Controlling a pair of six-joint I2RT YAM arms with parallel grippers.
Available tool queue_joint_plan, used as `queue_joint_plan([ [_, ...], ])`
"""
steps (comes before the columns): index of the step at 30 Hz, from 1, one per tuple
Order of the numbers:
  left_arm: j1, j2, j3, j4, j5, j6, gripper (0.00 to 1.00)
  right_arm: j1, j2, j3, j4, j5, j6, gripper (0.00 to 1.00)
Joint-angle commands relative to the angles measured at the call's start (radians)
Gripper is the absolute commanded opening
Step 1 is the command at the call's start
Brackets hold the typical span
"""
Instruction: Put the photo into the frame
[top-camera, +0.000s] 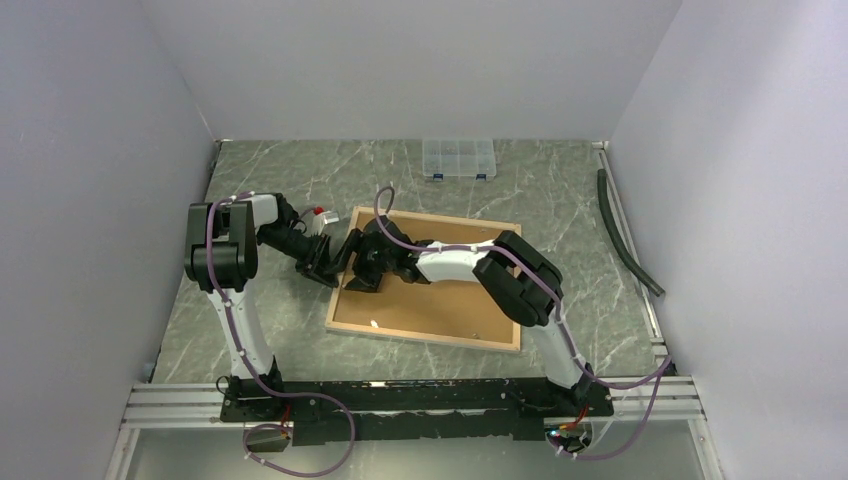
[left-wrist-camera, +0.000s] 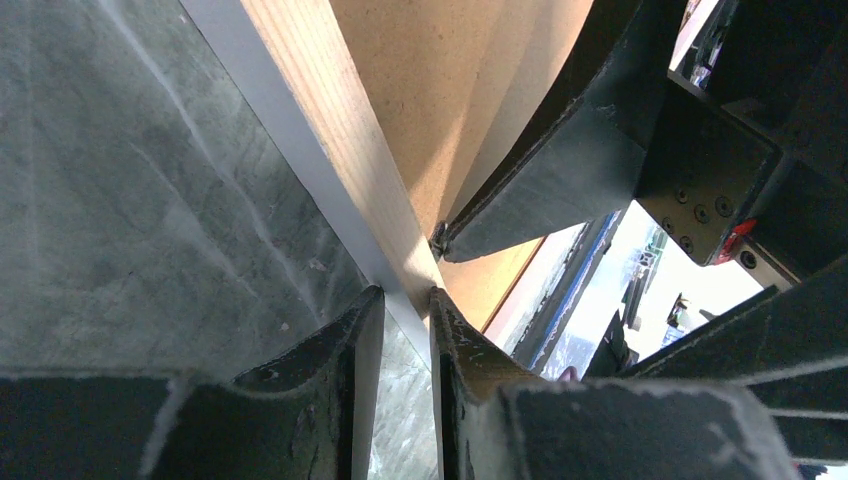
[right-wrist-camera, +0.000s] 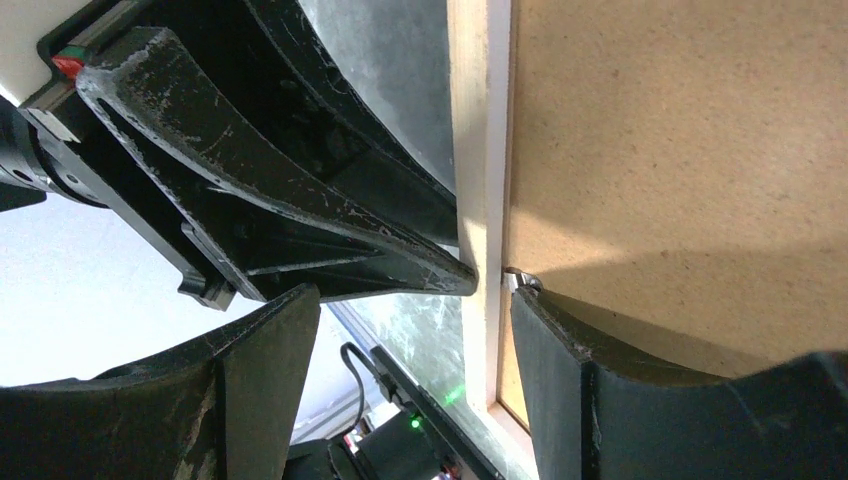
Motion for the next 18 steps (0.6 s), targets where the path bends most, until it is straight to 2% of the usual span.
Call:
queue_joint_plan([
  [1,-0.005,-0.017,-0.014,0.023,-0.007,0.034,0.28,0.015,0.037,0.062,0.052,0.063,-0.030,0.73],
  [10,-0.002,-0.021,-0.014,0.008,-0.010,0.044,0.27,0.024,-0.040,0.016,0.084,0.113,-0.104,0.73],
  [18,0.012,-0.032,-0.002,-0.007,-0.005,0.044,0.27,0.027,-0.056,0.000,0.109,0.094,-0.117,0.74],
])
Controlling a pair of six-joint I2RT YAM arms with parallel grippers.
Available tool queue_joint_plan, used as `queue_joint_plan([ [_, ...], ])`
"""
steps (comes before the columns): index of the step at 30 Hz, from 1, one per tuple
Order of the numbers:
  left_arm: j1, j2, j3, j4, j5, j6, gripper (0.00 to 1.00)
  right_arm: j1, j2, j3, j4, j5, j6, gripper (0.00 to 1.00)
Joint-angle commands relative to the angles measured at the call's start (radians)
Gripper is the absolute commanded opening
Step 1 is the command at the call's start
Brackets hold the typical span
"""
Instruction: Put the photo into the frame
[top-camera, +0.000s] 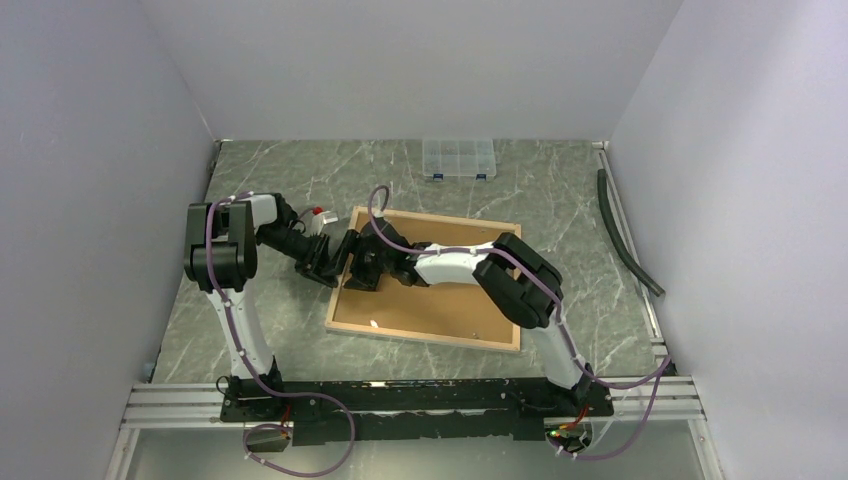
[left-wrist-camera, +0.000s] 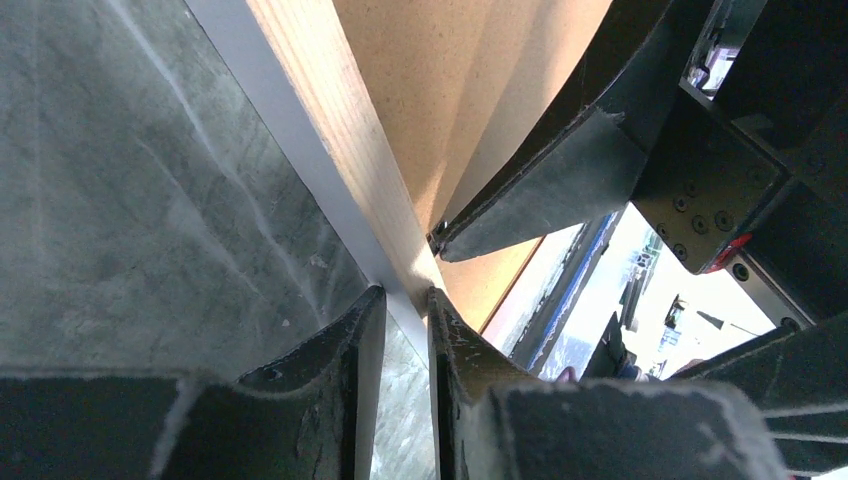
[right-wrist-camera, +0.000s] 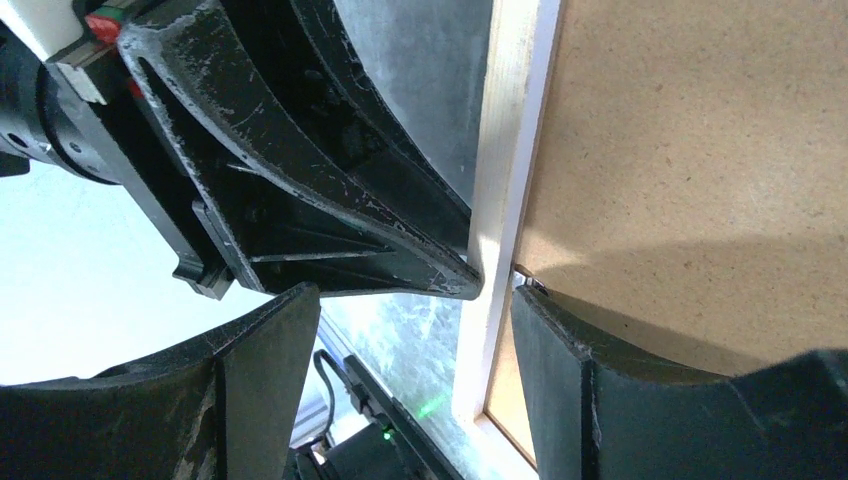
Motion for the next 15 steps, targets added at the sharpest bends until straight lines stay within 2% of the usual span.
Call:
queue_joint_plan([
  [1,0.008,-0.035,0.002,-0.007,-0.006,0.044,0.27,0.003,-0.066,-0.013,0.114,0.040,-0.042,0.74],
  [5,0.039,-0.042,0.040,-0.067,0.001,0.080,0.27,-0.023,-0.141,-0.016,0.099,0.047,-0.113,0.78],
  [10,0.085,-0.046,0.097,-0.136,-0.021,0.134,0.29,-0.106,-0.320,-0.117,0.026,0.080,-0.210,0.86],
  [15,0.082,-0.070,0.072,-0.089,-0.088,0.135,0.29,-0.313,-0.578,-0.269,-0.227,0.170,-0.304,0.95],
])
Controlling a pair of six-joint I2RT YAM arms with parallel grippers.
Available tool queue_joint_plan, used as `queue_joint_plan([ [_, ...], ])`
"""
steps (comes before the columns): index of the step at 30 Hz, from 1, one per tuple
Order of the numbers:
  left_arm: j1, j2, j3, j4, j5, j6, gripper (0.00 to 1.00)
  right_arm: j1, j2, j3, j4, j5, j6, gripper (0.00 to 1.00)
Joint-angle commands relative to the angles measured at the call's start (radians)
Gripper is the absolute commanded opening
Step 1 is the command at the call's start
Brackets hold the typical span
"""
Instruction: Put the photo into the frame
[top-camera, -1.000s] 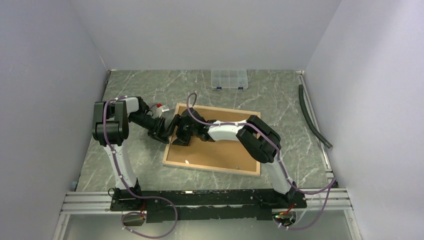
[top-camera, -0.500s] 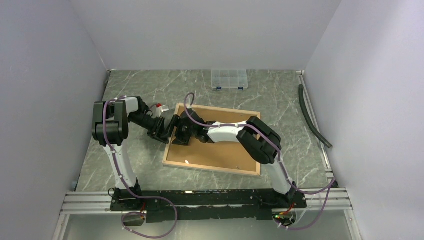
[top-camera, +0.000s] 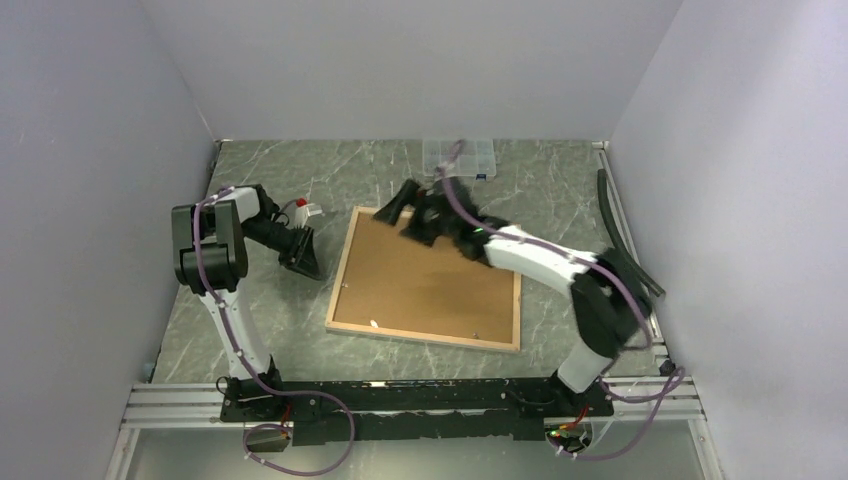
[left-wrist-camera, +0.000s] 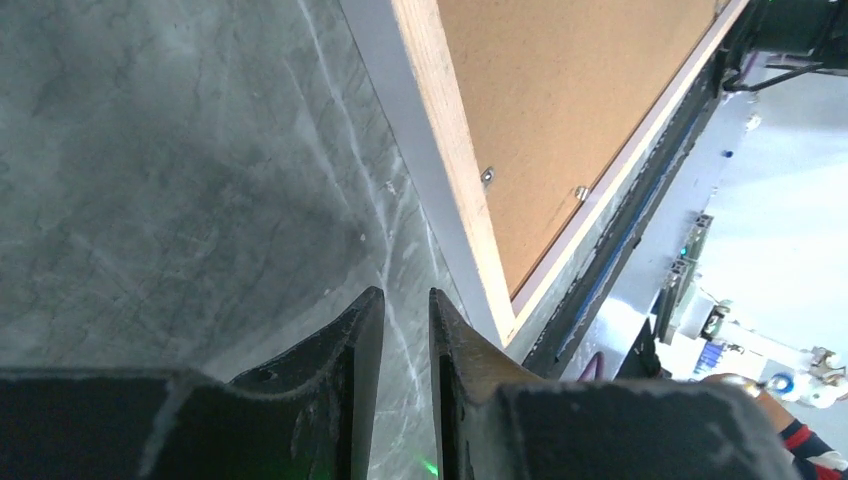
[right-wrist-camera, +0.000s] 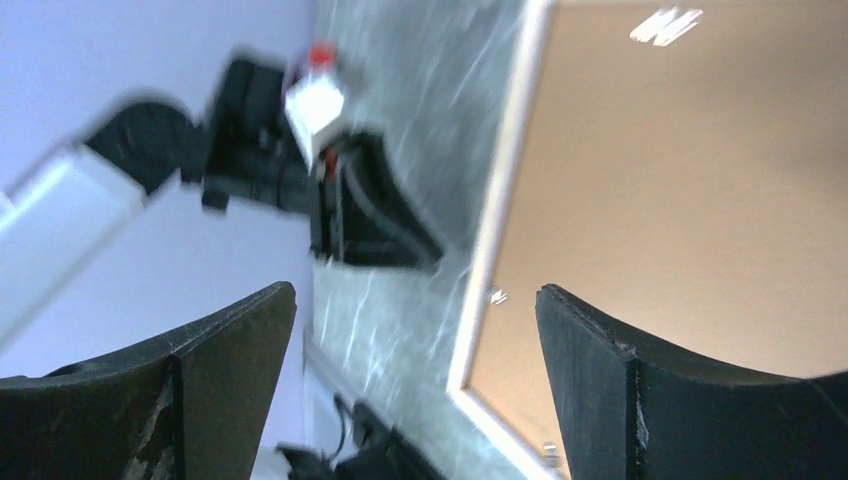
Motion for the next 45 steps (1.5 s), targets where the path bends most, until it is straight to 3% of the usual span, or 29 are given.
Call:
queue_joint_plan([
  [1,-0.016,-0.073,-0.020,0.020,-0.073,0.039,0.29,-0.197,-0.245,-0.110,-0.253,0.145,-0.156,0.96],
  [4,-0.059,-0.104,-0.080,0.098,-0.152,0.021,0.28,-0.354,-0.399,-0.203,-0.387,0.227,-0.234,1.00],
  [8,-0.127,-0.154,-0.154,0.174,-0.238,0.012,0.27,-0.533,-0.488,-0.303,-0.447,0.262,-0.299,1.00],
  [15,-0.190,-0.201,-0.205,0.178,-0.297,0.028,0.27,-0.655,-0.406,-0.399,-0.374,0.244,-0.321,1.00],
  [23,-0.280,-0.266,-0.271,0.185,-0.360,0.053,0.27,-0.653,-0.192,-0.312,-0.324,0.180,-0.327,1.00],
  [32,-0.294,-0.317,-0.315,0.112,-0.405,0.127,0.26,-0.578,-0.054,-0.219,-0.257,0.050,-0.307,1.00],
  [38,-0.297,-0.405,-0.379,0.058,-0.452,0.179,0.25,-0.406,0.160,0.046,-0.282,0.014,-0.303,1.00],
  [45,-0.322,-0.445,-0.430,0.011,-0.437,0.209,0.26,-0.266,0.431,0.483,-0.393,-0.051,-0.340,1.00],
])
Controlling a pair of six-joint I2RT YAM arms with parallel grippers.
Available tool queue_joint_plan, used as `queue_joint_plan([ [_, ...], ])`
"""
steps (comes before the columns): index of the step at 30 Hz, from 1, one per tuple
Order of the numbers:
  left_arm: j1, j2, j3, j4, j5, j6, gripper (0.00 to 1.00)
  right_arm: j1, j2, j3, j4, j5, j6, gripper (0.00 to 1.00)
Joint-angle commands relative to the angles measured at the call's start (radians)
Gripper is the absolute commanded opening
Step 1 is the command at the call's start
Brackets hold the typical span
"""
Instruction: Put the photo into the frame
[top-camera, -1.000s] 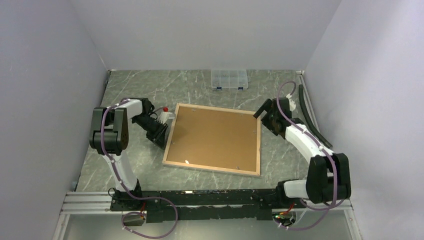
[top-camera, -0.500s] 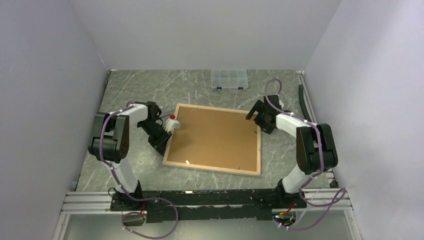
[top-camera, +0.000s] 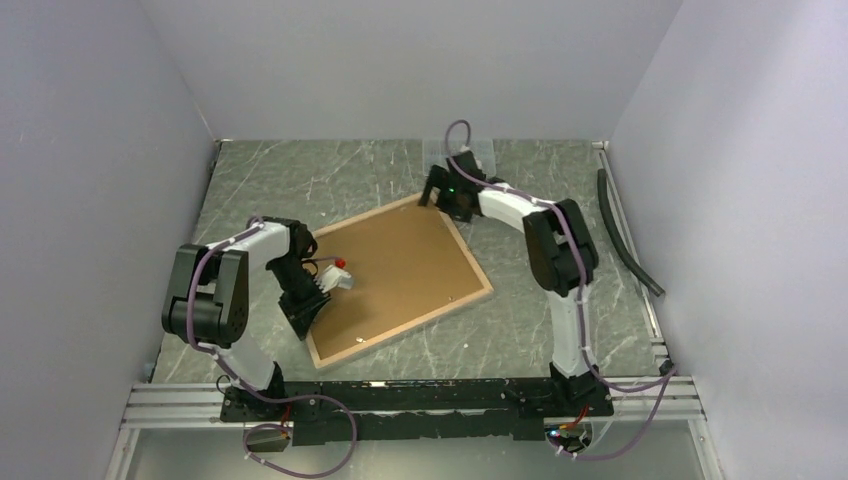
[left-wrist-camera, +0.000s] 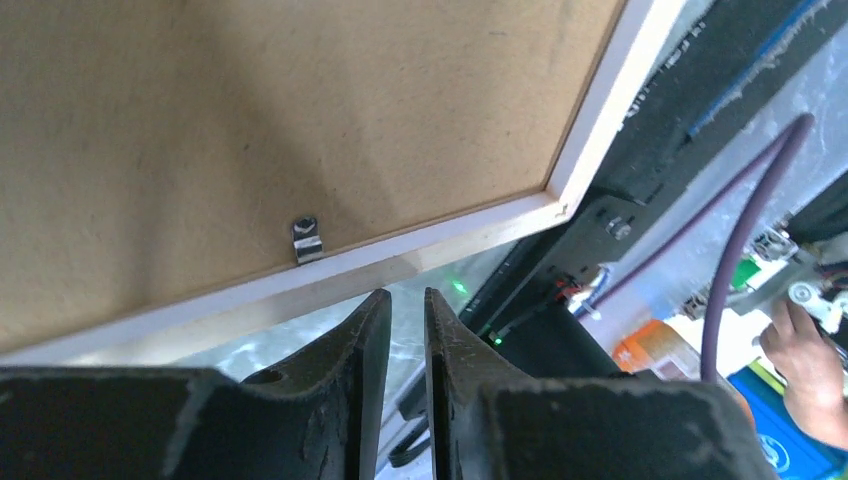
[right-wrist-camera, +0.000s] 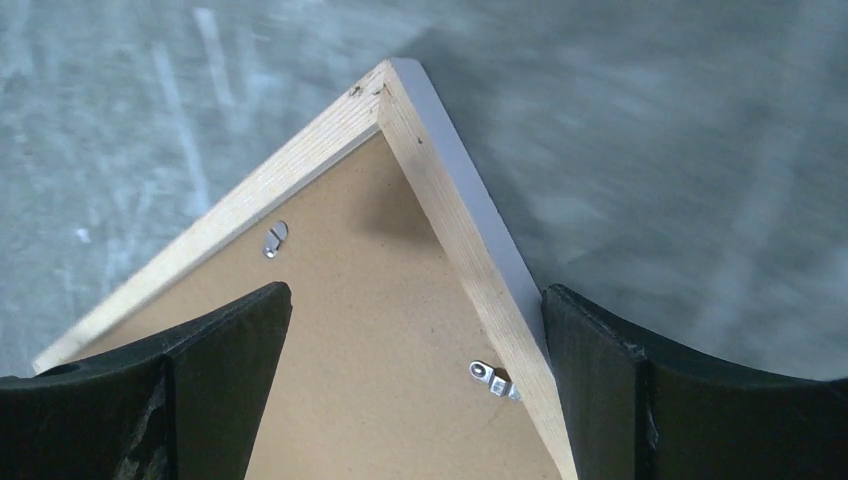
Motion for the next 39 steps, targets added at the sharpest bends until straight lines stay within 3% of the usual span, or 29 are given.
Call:
queue_joint_plan([
  [1,-0.037,-0.028,-0.013,0.037,0.071,0.045,0.26,0.105,0.117,0.234,-0.063,-0.159,0.004,1.00],
  [5,-0.069,0.017,0.027,0.066,0.109,0.003,0.26,0.123,0.178,0.402,-0.115,-0.162,-0.039,1.00],
  [8,-0.102,0.058,0.088,0.057,0.168,-0.031,0.26,0.121,0.157,0.438,-0.167,-0.121,-0.090,1.00],
  [16,-0.113,0.014,0.255,-0.100,0.222,-0.017,0.30,0.041,-0.179,0.157,-0.173,0.020,-0.129,1.00],
  [21,0.042,0.036,0.443,-0.099,0.152,-0.033,0.29,0.047,-0.445,-0.198,-0.140,-0.021,-0.048,1.00],
  [29,0.378,0.276,0.766,0.129,-0.018,-0.203,0.26,0.141,-0.678,-0.615,-0.010,-0.191,0.134,1.00],
  [33,0.466,0.369,0.777,0.193,-0.081,-0.207,0.24,0.190,-0.674,-0.679,0.074,-0.270,0.193,1.00],
  [39,0.477,0.391,0.626,0.285,-0.124,-0.203,0.22,0.201,-0.561,-0.692,0.202,-0.374,0.232,1.00],
])
